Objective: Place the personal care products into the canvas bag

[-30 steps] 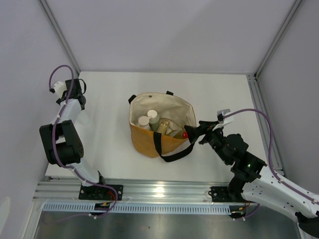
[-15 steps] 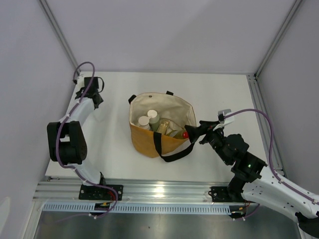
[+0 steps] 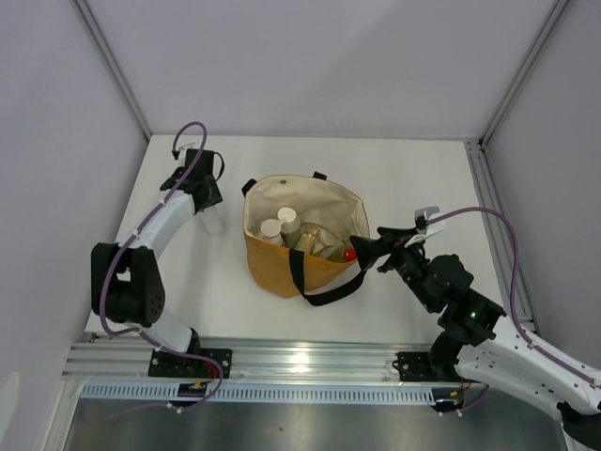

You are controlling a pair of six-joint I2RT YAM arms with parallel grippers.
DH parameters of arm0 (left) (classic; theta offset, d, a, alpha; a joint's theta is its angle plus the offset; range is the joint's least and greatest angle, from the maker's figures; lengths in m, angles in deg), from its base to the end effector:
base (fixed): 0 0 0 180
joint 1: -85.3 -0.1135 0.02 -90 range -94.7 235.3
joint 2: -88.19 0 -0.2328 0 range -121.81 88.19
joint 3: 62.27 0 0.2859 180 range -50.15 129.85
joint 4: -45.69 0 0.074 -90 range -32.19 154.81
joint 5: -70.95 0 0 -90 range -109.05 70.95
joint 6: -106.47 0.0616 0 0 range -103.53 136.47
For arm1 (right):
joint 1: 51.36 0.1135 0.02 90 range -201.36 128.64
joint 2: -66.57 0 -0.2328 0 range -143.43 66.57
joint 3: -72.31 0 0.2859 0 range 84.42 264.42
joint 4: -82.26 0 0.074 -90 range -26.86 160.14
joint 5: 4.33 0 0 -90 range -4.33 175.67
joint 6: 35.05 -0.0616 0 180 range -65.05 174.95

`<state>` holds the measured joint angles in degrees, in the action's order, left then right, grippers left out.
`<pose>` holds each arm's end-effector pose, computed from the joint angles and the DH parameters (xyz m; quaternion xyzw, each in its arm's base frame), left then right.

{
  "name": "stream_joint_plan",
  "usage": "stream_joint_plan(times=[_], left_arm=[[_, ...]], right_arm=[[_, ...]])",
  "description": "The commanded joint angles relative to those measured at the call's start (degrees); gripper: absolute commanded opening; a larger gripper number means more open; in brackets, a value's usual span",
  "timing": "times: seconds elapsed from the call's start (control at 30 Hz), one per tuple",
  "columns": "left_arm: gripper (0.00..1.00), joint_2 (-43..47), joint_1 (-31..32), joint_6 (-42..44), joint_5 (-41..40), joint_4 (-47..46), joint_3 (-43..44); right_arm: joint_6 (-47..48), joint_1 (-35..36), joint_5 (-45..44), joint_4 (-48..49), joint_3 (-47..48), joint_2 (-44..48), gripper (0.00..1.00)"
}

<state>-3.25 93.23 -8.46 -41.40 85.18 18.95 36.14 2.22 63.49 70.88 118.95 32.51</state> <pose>0.3914 -0.0309 0.1956 -0.2021 0.9010 0.0790 0.3755 0.1595 0.1771 0.3089 -0.0740 0.6963 0.3054 0.6453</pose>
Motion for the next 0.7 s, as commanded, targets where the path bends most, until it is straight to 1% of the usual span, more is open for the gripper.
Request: stream_joint_plan(times=[0.0, 0.1, 0.2, 0.4, 0.5, 0.53, 0.6, 0.63, 0.67], left_arm=[[0.01, 8.7, -0.5, 1.0, -2.5, -2.4, 3.4], [0.01, 12.8, -0.3, 1.7, 0.3, 0.0, 7.3], [0.00, 18.0, 0.7, 3.3, 4.8, -0.7, 9.7], [0.00, 25.6, 6.1, 5.2, 7.0, 0.1, 15.6], [0.00, 27.2, 10.4, 5.9, 6.7, 1.1, 19.4], [0.00, 28.0, 13.4, 6.3, 6.5, 1.1, 20.7], [0.01, 28.5, 17.3, 7.6, 4.3, 1.4, 23.0], [0.01, 28.5, 21.7, 8.5, 3.3, 1.5, 23.8], [0.00, 28.6, 24.0, 9.3, 2.0, 1.5, 25.8]], right_arm=[[0.0, 0.3, -0.2, 1.2, 0.4, 0.6, 0.83], [0.0, 0.3, -0.3, 1.4, 0.4, 0.8, 0.83], [0.1, 0.3, -0.8, 1.3, 0.4, 0.8, 0.83], [0.1, 0.3, -0.9, 1.2, 0.4, 0.8, 0.83], [0.2, 0.4, -1.0, 1.1, 0.4, 1.0, 0.83], [0.1, 0.3, -1.0, 1.1, 0.4, 1.1, 0.84], [0.2, 0.3, -1.1, 1.1, 0.4, 1.3, 0.84], [0.2, 0.3, -1.2, 1.1, 0.5, 1.3, 0.83], [0.2, 0.3, -1.2, 1.1, 0.4, 1.3, 0.84]])
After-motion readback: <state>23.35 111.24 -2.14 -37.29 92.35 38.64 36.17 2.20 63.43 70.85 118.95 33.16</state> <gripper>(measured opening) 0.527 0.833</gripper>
